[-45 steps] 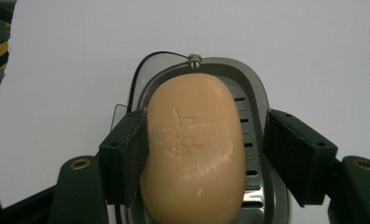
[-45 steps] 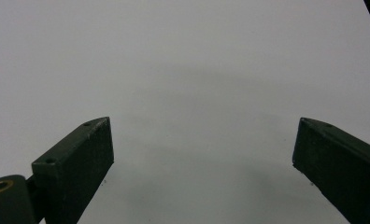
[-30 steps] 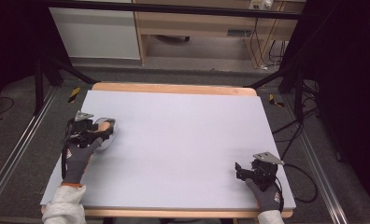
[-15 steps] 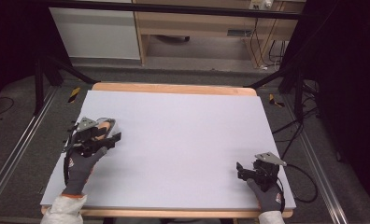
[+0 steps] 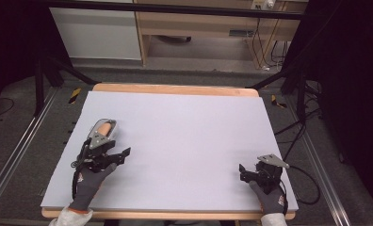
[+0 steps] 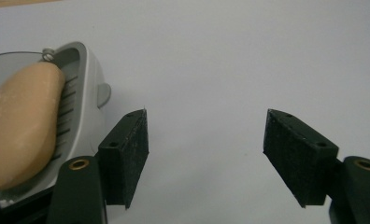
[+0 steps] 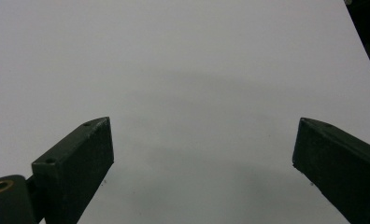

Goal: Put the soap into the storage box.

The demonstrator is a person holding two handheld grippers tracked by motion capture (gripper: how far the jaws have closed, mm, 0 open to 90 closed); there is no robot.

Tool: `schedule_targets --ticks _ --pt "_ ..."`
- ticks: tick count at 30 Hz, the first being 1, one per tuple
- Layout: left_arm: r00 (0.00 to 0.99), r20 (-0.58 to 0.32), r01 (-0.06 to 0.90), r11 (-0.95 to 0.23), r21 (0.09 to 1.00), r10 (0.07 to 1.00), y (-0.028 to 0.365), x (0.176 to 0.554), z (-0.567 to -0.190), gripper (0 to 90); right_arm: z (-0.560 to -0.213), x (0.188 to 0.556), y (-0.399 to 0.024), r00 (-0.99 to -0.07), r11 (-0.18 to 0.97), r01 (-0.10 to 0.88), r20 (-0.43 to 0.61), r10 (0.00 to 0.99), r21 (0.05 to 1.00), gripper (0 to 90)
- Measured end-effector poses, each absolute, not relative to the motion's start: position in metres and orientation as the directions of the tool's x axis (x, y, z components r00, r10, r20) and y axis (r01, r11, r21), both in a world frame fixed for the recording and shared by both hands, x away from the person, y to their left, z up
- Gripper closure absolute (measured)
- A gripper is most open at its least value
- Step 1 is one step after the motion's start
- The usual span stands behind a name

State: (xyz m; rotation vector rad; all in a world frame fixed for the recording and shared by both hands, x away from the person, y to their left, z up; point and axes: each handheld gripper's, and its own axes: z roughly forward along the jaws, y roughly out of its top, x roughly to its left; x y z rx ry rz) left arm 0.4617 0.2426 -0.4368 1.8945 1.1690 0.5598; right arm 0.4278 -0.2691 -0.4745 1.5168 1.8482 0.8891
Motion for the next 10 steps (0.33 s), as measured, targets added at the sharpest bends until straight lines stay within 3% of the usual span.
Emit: schedule_targets --ticks 10 --pt "0.482 -0.032 0.527 -0.261 0.809 0.875 0.251 0.445 -0.453 29.3 -0.475 0.427 -0.269 -0.182 0.127 0.601 -0.020 0.983 0.789 5.6"
